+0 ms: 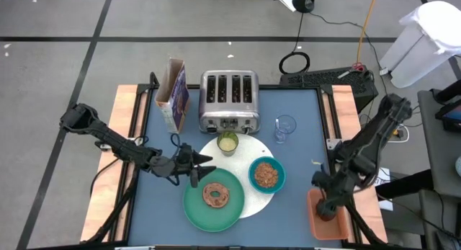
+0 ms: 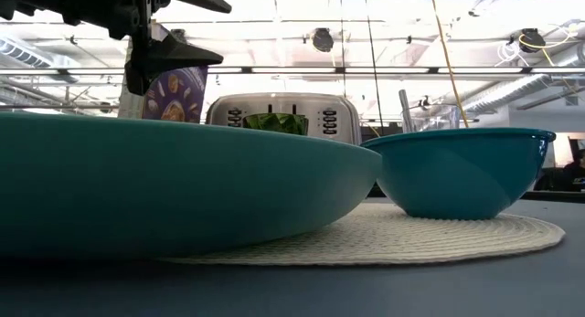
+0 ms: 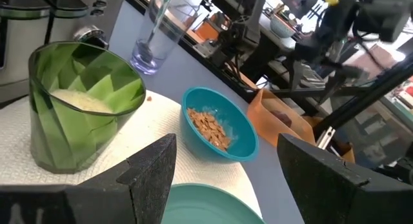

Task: Arrange a breakfast setting
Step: Put the red apple to the top left of the placemat

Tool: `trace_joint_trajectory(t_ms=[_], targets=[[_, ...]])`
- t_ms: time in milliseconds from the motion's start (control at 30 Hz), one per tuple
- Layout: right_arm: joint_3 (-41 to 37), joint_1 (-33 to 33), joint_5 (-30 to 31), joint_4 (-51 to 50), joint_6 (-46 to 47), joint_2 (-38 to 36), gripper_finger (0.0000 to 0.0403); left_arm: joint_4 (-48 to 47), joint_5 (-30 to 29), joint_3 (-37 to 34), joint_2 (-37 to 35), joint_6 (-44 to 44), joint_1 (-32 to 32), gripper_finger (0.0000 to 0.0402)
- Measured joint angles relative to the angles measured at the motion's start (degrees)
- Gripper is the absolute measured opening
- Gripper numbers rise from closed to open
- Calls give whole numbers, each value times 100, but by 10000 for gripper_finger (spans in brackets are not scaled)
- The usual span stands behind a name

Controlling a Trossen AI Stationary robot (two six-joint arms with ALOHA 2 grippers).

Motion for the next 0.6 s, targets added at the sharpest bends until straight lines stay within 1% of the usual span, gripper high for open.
trace_joint_trajectory(t_ms=[133, 200, 400, 600], targets=[[0, 189, -150, -132, 536, 366, 339, -2, -49, 0, 0, 0, 0, 273], [0, 268, -145, -174, 648, 539, 339, 0, -50, 0, 0, 5, 0, 273], [0, 339, -142, -200, 656, 951, 339, -2, -50, 0, 0, 51, 0, 273], [0, 339, -142, -282, 648, 1115, 339, -2, -50, 0, 0, 55, 0, 273]])
